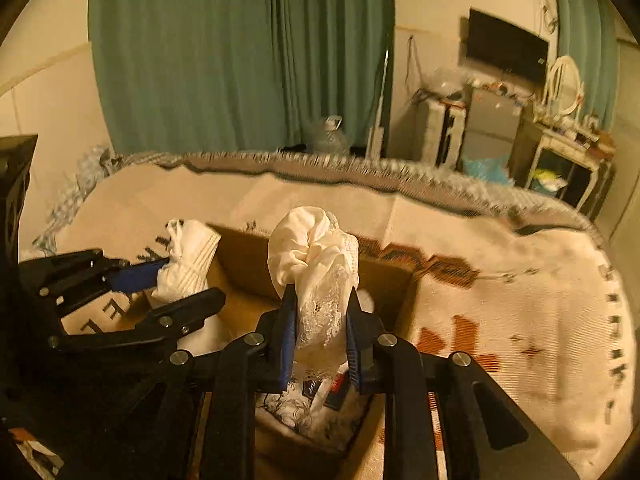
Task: Organize soft objects
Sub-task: 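Lower the lace cloth and sock into the box and open both tools, then grasp the knotted white sock with the left tool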
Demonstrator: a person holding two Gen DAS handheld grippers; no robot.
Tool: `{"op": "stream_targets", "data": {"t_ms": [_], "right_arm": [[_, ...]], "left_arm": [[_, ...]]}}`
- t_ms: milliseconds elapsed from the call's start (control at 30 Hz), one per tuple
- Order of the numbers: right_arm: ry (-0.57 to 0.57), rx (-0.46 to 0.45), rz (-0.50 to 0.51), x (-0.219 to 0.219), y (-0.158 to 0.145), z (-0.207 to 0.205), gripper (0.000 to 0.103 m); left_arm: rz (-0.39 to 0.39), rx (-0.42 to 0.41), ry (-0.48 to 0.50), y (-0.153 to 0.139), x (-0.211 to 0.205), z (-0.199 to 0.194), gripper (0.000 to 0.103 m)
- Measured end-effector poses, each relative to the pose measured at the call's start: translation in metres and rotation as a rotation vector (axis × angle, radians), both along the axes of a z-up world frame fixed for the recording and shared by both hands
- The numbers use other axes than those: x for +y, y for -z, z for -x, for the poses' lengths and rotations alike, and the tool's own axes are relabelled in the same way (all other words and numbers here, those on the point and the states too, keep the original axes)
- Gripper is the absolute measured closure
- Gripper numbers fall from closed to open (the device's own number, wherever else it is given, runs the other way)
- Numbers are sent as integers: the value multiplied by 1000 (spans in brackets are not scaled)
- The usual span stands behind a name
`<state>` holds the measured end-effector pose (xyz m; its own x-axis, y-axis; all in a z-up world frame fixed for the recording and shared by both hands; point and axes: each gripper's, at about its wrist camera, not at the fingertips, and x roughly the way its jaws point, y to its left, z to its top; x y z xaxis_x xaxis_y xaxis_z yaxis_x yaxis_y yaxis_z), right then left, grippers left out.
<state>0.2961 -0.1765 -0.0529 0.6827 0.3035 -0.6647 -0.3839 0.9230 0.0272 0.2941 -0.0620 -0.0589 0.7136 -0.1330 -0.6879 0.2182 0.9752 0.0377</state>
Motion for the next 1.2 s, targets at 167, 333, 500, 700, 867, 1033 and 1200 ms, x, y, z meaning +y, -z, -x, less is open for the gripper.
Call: {"op": "stream_targets", "data": {"t_ms": [167,333,500,700,867,1033,1200], "right_arm": [[26,6,-8,-7,21,-13,78],[77,-12,-20,-17,16,-12,51],[98,-43,-40,-26,-5,6,47],[125,-101,-51,-37,-52,43,46],[128,-172,-50,-45,-106,94,42],[127,-249,-44,-51,-158,166,31],[108,-288,-21,-53,-180,231,12]], "left_arm": [[-10,27,16,19,-2,-6,67],[-46,-2,25,16,-7,-3,63],[-98,-70,-9,1,-12,12,23],[-87,-150,-51,-50,1,46,23],[-75,-263,-76,-109,15,96,22],[-77,-391,-95,-162,29,166,20],[-55,-465,-136,-181,45,221,10]]}}
